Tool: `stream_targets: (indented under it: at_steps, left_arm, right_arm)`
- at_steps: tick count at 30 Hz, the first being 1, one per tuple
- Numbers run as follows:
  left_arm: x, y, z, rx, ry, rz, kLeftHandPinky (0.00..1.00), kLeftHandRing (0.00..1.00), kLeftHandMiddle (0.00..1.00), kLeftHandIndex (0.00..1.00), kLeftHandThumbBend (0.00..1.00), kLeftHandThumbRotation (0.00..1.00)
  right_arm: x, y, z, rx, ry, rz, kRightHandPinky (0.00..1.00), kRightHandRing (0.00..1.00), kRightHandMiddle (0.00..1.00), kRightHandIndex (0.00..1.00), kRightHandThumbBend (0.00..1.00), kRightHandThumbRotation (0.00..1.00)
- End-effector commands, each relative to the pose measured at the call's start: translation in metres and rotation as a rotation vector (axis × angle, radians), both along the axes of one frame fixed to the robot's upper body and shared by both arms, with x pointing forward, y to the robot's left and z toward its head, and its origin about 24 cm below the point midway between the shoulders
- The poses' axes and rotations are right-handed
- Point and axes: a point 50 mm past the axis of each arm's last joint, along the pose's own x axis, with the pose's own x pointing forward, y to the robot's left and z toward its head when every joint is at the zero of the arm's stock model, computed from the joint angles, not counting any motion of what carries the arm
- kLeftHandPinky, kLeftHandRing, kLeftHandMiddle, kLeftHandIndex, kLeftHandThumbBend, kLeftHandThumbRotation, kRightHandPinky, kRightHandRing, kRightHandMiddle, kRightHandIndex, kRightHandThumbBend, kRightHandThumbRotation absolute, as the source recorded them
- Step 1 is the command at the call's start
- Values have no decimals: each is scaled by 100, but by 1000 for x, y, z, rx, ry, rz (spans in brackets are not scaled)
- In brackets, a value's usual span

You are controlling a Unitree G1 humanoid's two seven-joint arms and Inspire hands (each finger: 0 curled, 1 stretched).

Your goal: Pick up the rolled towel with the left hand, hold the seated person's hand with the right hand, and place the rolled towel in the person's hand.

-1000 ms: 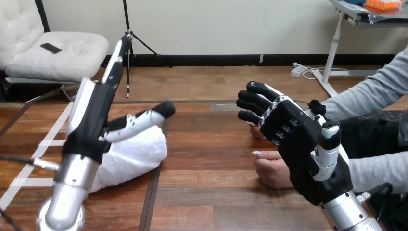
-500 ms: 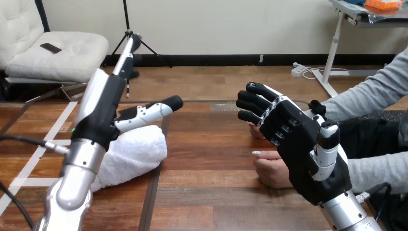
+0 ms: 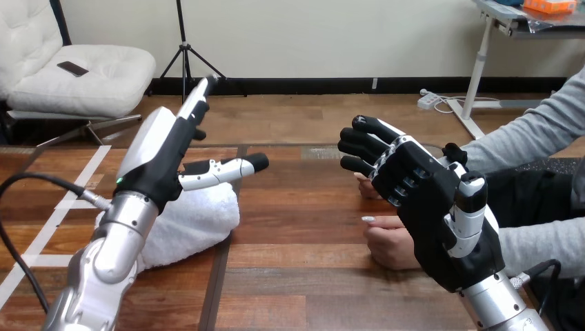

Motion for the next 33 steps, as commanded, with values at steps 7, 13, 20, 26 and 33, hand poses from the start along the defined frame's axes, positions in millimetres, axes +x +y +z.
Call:
stream_targets:
  at_steps: [7, 13, 20, 26, 33]
  left_arm:
    - [30, -1, 20, 136, -46, 16, 74, 93, 99, 99, 100, 65]
    - [37, 0, 17, 193, -21, 25, 76, 94, 98, 98, 100, 64]
    - [43, 0, 13, 279, 2, 39, 84, 95, 98, 96, 100, 64]
    - [48, 1, 10, 364, 20, 59, 89, 95, 97, 95, 100, 64]
    - [52, 2, 5, 486, 46, 78, 92, 95, 96, 93, 100, 63]
  right_arm:
    - [13, 3, 20, 15, -104, 6, 86, 86, 84, 84, 100, 100]
    - [13, 3, 20, 13, -108, 6, 86, 86, 84, 84, 100, 100]
    - [13, 2, 20, 16, -106, 4, 86, 86, 84, 84, 100, 100]
    - [13, 2, 20, 14, -110, 1, 86, 86, 84, 84, 100, 100]
    - [13, 2, 21, 9, -121, -1, 85, 86, 84, 84, 100, 100]
